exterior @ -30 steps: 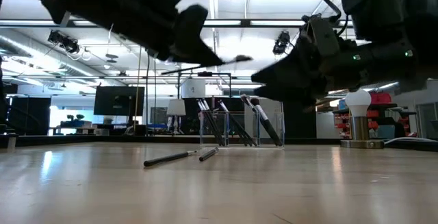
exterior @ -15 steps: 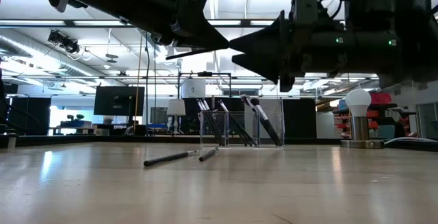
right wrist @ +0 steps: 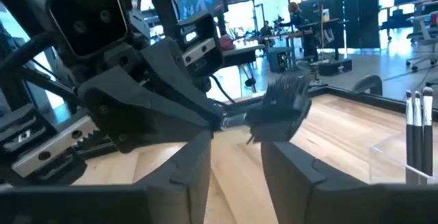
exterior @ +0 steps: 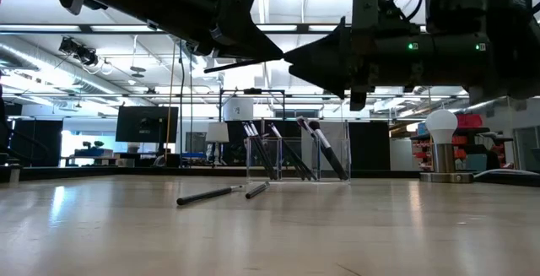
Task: Put items in baskets/containers
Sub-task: Put the black eyegroomer brush into the transparent organizer
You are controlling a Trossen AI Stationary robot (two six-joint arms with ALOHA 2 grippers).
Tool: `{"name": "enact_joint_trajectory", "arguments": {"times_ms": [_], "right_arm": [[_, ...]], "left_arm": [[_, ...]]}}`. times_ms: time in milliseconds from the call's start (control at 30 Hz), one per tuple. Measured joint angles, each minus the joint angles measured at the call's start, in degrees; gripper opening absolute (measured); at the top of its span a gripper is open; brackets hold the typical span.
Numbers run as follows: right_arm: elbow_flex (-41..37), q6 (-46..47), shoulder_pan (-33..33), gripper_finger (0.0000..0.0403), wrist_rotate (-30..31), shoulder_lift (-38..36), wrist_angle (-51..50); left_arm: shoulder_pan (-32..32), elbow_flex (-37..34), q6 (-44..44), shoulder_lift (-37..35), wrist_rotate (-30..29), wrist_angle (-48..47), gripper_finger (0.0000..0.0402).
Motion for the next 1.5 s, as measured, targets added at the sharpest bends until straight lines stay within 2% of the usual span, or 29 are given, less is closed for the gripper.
{"name": "enact_joint_trajectory", "arguments": {"times_ms": [400,500,667,733,833,933,1067,1233,1367,1500], "right_arm": [[-0.02,-1.48,0.0,0.0117,0.03,-3.72,-0.15],[-0.02,-1.09,-0.02,0.0092,0.13,-3.72,-0.2],[0.0,-1.36,0.04,0.0024,-0.85,-3.76,-0.27],[0.0,-1.85,0.08,0.0012,-1.24,-3.77,-0.39],[-0.02,-1.98,0.07,0.0014,-1.02,-3.77,-1.05],[-0.18,-2.94,0.31,0.001,1.52,-4.69,-3.98],[-0.13,-2.87,0.29,0.001,5.77,-11.33,-17.65],[1.23,-2.81,-0.09,0.001,9.91,-25.0,-40.65],[6.49,-2.24,-1.21,0.001,13.38,-34.78,-63.16],[16.36,1.02,-4.69,0.001,13.39,-38.93,-87.58]], "left_arm": [[-0.02,0.11,-0.34,-0.17,0.07,0.15,0.0023],[0.0,0.11,-0.64,-0.17,0.16,0.02,0.0024],[0.11,0.05,-0.61,-0.11,0.83,-0.3,0.0025],[0.52,0.02,-0.77,-0.11,2.36,-0.36,0.0026],[1.51,-0.02,-2.27,-0.11,5.32,-0.83,0.0042],[2.47,0.0,-4.07,-0.11,8.01,-2.4,0.0081],[2.75,0.0,-7.42,-0.11,8.17,-6.11,0.0147],[2.58,0.0,-13.21,-0.09,8.16,-11.04,0.0209],[2.58,0.0,-17.74,-0.07,8.13,-14.43,0.023],[2.61,-0.2,-20.22,-0.04,8.0,-14.91,0.0233]]}}
